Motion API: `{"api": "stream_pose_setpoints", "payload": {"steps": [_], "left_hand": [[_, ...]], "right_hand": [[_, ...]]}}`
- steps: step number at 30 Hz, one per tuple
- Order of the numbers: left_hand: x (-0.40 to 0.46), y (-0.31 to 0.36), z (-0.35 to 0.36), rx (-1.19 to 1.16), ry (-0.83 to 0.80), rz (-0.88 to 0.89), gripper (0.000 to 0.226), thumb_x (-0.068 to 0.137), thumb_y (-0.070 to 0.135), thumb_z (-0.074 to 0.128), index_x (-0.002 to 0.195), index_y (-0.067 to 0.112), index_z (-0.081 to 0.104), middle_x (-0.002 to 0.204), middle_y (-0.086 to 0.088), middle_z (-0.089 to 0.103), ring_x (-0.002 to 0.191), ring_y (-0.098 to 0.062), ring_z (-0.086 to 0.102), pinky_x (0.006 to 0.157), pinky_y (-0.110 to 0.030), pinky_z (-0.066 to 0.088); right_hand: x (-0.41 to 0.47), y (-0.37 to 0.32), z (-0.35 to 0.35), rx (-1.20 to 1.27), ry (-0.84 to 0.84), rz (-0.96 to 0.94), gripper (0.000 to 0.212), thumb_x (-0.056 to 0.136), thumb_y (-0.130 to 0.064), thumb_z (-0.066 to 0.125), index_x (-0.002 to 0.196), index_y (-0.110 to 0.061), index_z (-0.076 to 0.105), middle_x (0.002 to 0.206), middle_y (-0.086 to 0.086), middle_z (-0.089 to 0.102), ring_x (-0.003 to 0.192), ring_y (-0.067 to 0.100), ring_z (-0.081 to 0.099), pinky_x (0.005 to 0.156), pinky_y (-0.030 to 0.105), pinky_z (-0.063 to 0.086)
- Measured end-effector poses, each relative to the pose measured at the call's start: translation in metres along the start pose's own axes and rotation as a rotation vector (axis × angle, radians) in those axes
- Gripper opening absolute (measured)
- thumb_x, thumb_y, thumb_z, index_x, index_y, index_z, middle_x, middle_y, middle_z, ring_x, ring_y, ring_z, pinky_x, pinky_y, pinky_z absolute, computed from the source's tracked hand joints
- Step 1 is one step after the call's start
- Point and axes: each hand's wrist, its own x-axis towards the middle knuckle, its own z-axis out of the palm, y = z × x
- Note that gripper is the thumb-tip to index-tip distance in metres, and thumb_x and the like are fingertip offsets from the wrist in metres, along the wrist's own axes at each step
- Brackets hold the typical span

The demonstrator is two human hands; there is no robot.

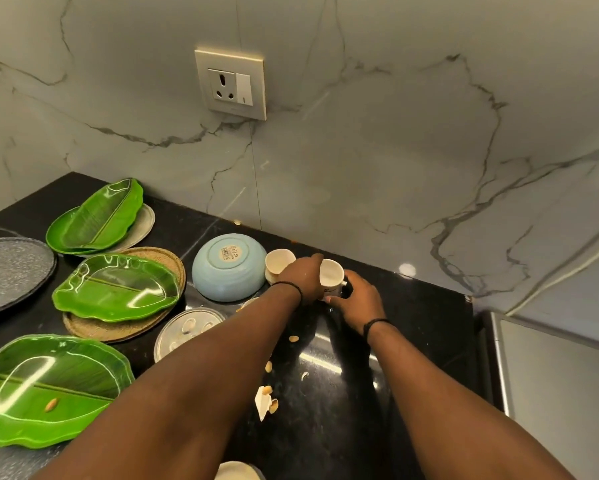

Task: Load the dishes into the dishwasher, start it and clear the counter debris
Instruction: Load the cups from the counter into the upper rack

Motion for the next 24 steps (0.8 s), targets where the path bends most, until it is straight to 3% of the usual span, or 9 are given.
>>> {"api": "stream_pose_setpoints", "payload": {"steps": [6, 11, 16, 20, 24], "left_hand": [[-0.001, -0.004, -0.005, -0.007, 0.018, 0.052, 0.075, 0.07, 0.042, 0.082, 0.132, 0.017, 0.047, 0.125, -0.006, 0.061, 0.114, -0.025, 0.057, 0.097, -0.041, 0.047], [-0.015, 0.01, -0.015, -0.161, 0.019, 0.095, 0.071, 0.065, 0.039, 0.086, 0.123, 0.016, 0.052, 0.118, -0.006, 0.062, 0.106, -0.025, 0.058, 0.087, -0.036, 0.048], [-0.035, 0.041, -0.021, -0.416, -0.098, 0.11, 0.052, 0.065, 0.019, 0.083, 0.108, 0.015, 0.053, 0.1, -0.01, 0.065, 0.078, -0.024, 0.068, 0.051, -0.03, 0.052], [-0.051, 0.068, -0.007, -0.434, -0.304, 0.169, 0.032, 0.074, 0.023, 0.078, 0.099, 0.009, 0.064, 0.081, -0.009, 0.071, 0.058, -0.016, 0.064, 0.046, -0.027, 0.048], [-0.08, 0.121, 0.036, -0.317, -0.476, 0.289, 0.027, 0.075, 0.035, 0.078, 0.087, 0.015, 0.065, 0.072, -0.004, 0.063, 0.062, -0.016, 0.056, 0.046, -0.023, 0.039]], "right_hand": [[-0.004, 0.006, -0.008, 0.061, 0.002, -0.033, 0.052, 0.069, -0.023, 0.082, 0.117, -0.026, 0.062, 0.114, -0.005, 0.065, 0.104, 0.014, 0.056, 0.088, 0.028, 0.045], [-0.028, -0.002, -0.032, 0.265, -0.008, -0.012, 0.05, 0.077, -0.015, 0.077, 0.121, -0.027, 0.057, 0.113, -0.009, 0.061, 0.103, 0.005, 0.055, 0.083, 0.012, 0.04], [-0.057, -0.008, -0.067, 0.507, -0.012, 0.029, 0.046, 0.082, -0.009, 0.072, 0.122, -0.023, 0.054, 0.115, -0.002, 0.063, 0.106, 0.012, 0.061, 0.087, 0.026, 0.053], [-0.096, 0.001, -0.088, 0.68, 0.097, 0.166, 0.046, 0.083, -0.017, 0.072, 0.124, -0.019, 0.051, 0.113, 0.005, 0.064, 0.104, 0.021, 0.064, 0.084, 0.039, 0.057], [-0.174, 0.035, -0.116, 0.826, 0.259, 0.334, 0.041, 0.085, -0.026, 0.071, 0.12, -0.019, 0.052, 0.115, 0.007, 0.063, 0.098, 0.029, 0.067, 0.084, 0.048, 0.056]]}}
